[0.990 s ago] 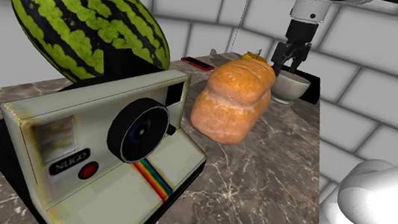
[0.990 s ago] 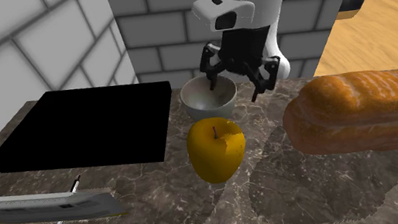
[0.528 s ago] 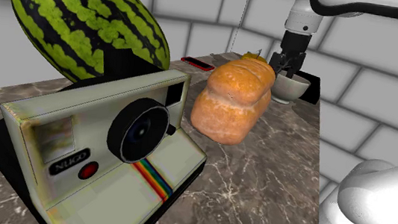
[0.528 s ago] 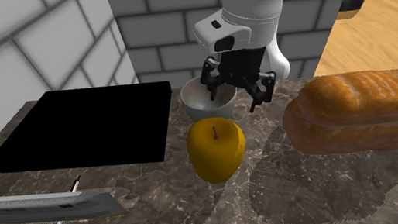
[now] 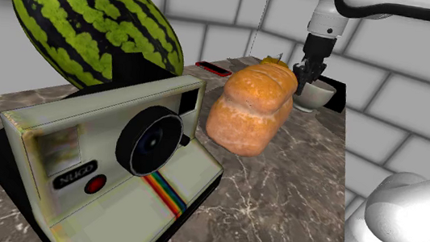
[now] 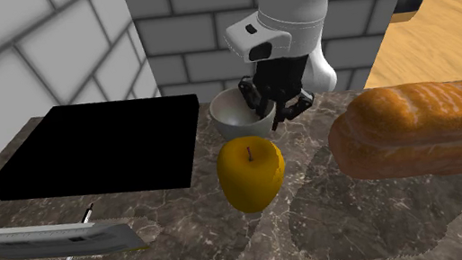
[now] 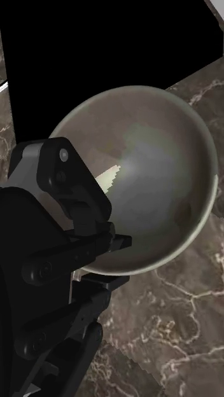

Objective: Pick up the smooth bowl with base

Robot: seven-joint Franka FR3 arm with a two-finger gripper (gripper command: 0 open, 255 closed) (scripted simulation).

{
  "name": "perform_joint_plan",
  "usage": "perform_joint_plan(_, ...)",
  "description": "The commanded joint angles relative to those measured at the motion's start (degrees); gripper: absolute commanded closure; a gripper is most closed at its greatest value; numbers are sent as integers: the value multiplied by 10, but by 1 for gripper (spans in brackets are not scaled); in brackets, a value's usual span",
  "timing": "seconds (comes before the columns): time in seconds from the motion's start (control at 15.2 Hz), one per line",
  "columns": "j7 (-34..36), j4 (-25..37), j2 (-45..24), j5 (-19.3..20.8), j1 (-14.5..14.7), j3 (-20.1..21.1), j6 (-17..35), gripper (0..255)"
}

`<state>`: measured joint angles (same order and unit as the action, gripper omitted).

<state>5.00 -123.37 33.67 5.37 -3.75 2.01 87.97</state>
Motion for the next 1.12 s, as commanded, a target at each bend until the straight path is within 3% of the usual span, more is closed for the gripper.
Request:
perform_joint_plan(0.0, 0, 0, 0, 0, 0, 0, 0, 255)
perform_joint_plan(1.06, -10, 154, -44, 1, -2, 2, -111, 255)
